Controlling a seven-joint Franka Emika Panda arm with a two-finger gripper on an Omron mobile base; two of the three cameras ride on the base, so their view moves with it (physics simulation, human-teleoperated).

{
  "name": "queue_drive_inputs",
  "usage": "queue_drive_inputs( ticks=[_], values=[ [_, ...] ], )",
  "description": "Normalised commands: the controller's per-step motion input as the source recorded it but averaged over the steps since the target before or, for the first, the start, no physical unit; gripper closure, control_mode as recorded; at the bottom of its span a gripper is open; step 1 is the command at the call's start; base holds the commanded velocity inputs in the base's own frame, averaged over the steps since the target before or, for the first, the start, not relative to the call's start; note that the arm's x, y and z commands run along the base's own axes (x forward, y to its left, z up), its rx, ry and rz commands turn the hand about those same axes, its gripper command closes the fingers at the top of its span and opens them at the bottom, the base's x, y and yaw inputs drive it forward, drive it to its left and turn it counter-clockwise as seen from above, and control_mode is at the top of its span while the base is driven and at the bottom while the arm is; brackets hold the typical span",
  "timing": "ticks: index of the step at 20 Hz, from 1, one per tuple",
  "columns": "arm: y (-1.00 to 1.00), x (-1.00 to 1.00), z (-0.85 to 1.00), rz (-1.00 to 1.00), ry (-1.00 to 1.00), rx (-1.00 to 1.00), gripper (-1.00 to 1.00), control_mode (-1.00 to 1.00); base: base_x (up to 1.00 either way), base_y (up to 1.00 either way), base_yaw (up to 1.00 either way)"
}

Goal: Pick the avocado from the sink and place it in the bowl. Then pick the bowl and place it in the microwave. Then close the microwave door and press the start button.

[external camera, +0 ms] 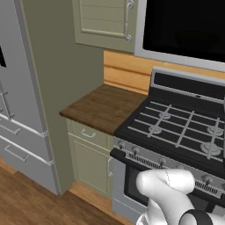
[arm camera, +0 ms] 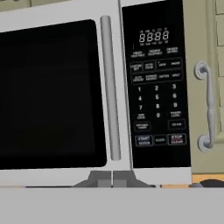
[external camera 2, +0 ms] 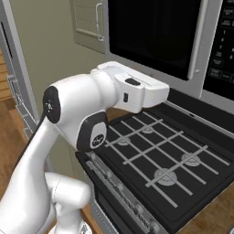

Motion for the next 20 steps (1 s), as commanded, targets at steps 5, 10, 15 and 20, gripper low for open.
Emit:
queue_drive_inputs(
  ticks=[5,10,15,20],
  values=[
    [-0.15,0.25,0.0,-0.02,0.01,0.0,1.0,-1.0,0.0,0.0,0.0],
    [-0.29,0.32,-0.01,0.0,0.0,0.0,1.0,-1.0,0.0,0.0,0.0],
    [-0.46,0.14,0.0,0.0,0.0,0.03,1.0,-1.0,0.0,0.0,0.0],
    [-0.3,0.0,0.0,0.0,0.0,0.01,1.0,-1.0,0.0,0.0,0.0]
  ],
)
